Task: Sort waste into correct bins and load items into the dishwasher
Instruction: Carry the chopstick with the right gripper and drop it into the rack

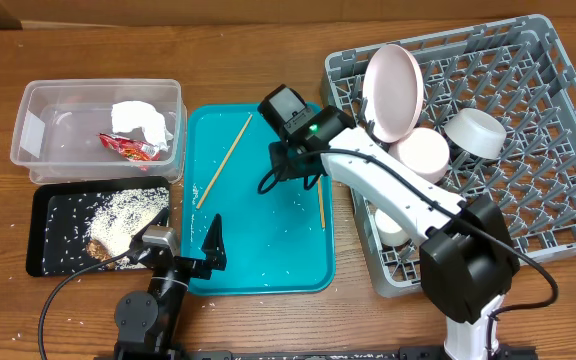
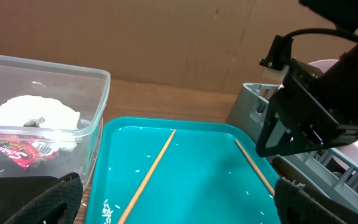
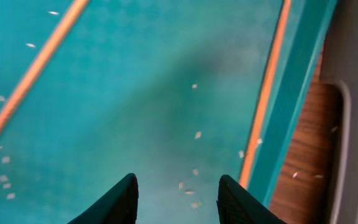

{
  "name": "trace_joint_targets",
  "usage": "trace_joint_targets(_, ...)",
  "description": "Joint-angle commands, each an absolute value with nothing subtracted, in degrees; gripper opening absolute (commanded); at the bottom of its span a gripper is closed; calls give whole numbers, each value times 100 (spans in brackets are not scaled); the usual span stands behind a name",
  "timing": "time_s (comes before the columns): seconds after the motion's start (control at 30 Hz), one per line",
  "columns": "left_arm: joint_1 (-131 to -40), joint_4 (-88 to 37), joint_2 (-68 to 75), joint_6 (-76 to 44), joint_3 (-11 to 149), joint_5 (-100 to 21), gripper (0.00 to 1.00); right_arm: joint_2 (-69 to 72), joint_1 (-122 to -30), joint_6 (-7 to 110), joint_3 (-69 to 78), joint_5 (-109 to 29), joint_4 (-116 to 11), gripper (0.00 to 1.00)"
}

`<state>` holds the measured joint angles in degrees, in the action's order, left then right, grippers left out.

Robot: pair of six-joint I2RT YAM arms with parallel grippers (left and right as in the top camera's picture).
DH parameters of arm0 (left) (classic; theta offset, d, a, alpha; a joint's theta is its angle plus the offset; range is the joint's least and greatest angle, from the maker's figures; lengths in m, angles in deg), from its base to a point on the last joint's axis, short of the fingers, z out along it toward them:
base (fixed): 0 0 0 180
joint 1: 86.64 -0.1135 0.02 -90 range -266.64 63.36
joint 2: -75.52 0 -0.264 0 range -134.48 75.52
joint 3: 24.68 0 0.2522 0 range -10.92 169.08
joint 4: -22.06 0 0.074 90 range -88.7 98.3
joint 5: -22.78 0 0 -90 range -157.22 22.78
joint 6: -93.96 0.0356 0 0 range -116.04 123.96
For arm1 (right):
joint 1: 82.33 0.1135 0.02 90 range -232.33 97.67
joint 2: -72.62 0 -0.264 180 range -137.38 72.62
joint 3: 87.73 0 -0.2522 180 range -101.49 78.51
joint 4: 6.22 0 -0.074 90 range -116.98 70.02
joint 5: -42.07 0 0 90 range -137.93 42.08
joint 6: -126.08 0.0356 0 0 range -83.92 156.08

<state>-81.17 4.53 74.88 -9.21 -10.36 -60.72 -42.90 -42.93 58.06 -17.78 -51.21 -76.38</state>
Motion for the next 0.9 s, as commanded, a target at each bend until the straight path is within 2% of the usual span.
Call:
trace_joint_targets(0.0, -8145, 451, 7527, -934, -1065, -6030, 100, -4636, -4321, 5489, -1549, -5375, -7502, 43)
trace_joint_targets(0.3, -8145, 453, 7527, -934, -1065, -6030, 100, -5224, -4708, 5491, -1518, -5572, -7472, 43)
trace_joint_targets(0.5, -8145, 453, 7527, -934, -1065, -6030, 100, -5438, -4866, 5487, -1518, -4811, -7500, 30)
trace_joint_targets(0.57, -8145, 451, 7527, -934, -1065, -6033, 100, -5499, -4850, 5485, -1518, -4735, -7596, 17)
trace_joint_targets(0.67, -8145, 451, 7527, -934, -1065, -6030, 100, -5493, -4785, 5358, -1527, -4739, -7738, 4)
trace_joint_targets(0.87, -8145, 453, 7527, -934, -1065, -6030, 100, -5198, -4752, 5367, -1682, -4735, -7950, 4)
